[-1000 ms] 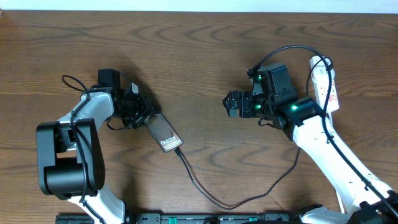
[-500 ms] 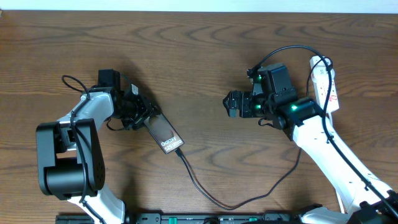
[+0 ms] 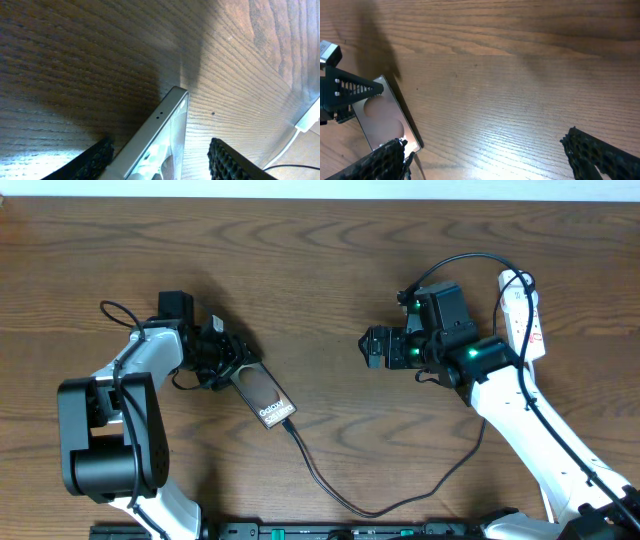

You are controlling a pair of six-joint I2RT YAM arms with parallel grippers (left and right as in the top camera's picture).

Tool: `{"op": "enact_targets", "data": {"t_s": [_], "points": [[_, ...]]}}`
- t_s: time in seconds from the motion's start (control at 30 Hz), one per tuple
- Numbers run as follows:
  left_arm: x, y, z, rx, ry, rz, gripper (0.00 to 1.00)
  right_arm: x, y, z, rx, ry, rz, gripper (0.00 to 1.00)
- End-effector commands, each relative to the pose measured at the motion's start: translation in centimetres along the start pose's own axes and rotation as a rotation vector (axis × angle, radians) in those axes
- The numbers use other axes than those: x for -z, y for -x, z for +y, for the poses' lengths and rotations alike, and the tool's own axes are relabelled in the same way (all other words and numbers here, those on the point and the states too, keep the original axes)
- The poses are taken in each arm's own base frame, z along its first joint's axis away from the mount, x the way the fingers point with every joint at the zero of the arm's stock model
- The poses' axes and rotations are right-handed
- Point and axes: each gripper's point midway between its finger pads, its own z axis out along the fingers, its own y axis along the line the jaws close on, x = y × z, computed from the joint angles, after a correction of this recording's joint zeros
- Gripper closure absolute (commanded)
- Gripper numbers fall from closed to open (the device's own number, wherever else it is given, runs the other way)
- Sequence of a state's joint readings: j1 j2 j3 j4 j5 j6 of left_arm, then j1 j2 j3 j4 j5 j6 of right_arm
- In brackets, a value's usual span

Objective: Plug charger to phone and switch on socket
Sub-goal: 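Lay the phone flat on the table with the left gripper, then open the left gripper and lift it up off the phone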

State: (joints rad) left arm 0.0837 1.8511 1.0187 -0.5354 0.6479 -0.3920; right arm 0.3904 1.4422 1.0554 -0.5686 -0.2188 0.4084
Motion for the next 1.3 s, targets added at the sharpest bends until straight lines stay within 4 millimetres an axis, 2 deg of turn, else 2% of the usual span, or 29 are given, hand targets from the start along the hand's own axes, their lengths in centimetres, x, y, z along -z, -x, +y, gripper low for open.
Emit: {"op": "enact_targets", "data": {"t_s": [0.0, 0.77, 0.8, 0.93, 1.27], "points": [[-1.37, -0.53, 4.19, 0.041, 0.161, 0.007, 0.36, 0.39, 0.28, 0.18, 0.019, -0.003, -0.015, 0.01], [-1.36, -0.51, 4.25, 0.087, 0.164, 0.002, 0.36, 0.39, 0.28, 0.18, 0.019, -0.003, -0.015, 0.01], [-1.36, -0.51, 4.26, 0.096, 0.165, 0.001, 0.35, 0.39, 0.28, 0.18, 0.019, -0.003, -0.015, 0.01], [-1.36, -0.5, 4.25, 0.105, 0.164, 0.0, 0.22, 0.39, 0.28, 0.18, 0.019, -0.003, -0.015, 0.01], [-1.34, -0.75, 4.34, 0.11, 0.168, 0.009, 0.2, 0.39, 0.26, 0.18, 0.02, -0.003, -0.015, 0.01]]}}
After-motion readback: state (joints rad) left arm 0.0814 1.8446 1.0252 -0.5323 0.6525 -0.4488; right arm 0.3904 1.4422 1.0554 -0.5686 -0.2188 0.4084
